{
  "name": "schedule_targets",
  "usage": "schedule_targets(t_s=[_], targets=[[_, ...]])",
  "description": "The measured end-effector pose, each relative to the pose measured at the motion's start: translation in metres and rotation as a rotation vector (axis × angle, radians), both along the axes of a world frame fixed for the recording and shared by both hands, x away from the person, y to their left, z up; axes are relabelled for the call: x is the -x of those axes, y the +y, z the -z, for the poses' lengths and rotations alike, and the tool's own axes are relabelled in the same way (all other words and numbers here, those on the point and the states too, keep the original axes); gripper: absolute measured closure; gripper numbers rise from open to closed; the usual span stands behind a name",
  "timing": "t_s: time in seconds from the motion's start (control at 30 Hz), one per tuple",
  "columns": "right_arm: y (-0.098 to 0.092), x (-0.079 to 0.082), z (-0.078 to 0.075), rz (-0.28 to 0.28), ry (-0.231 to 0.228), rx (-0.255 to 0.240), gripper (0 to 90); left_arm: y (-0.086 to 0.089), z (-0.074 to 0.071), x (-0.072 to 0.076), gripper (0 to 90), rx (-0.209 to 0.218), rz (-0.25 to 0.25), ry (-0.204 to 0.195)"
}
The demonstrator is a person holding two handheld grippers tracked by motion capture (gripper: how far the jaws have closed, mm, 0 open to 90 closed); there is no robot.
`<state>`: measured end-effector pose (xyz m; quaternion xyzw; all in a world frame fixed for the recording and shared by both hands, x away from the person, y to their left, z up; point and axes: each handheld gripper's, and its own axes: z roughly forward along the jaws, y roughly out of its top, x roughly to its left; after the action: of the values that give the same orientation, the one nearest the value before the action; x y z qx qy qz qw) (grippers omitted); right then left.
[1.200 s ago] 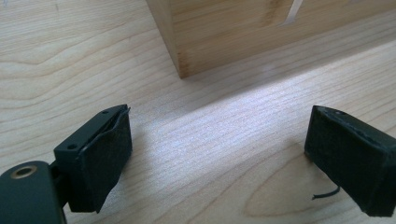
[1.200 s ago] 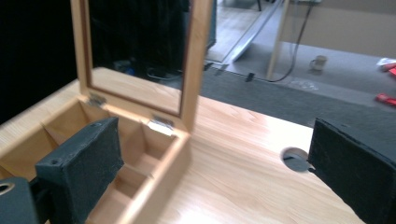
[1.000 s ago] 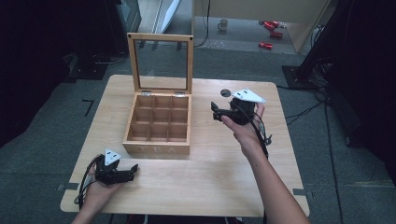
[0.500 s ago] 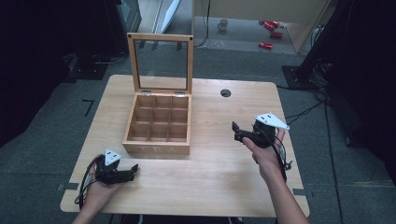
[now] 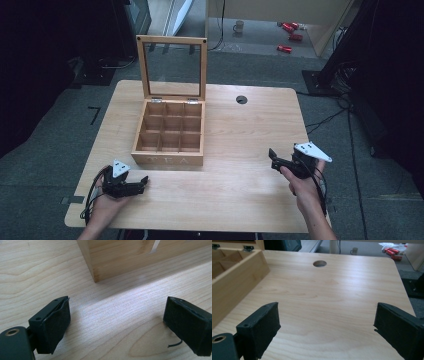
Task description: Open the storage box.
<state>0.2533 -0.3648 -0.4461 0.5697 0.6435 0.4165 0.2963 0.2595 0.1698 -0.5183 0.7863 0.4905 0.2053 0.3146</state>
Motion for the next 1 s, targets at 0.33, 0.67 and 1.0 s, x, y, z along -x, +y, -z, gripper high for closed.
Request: schedule_targets(t_s=[0.33,0.67,1.0], targets=[[-0.027,0.026,0.030,0.039,0.057,-0.014,6.4,0.000,0.000,0.000,7.7,0.000,-0.001,0.000],[-0.045,0.043,0.061,0.074,0.146,0.021,6.4,0.000,0.000,0.000,7.7,0.000,-0.001,0.000],[-0.042,0.049,0.079,0.031,0.228,0.128,6.2,0.000,0.000,0.000,7.8,0.000,-0.001,0.000]])
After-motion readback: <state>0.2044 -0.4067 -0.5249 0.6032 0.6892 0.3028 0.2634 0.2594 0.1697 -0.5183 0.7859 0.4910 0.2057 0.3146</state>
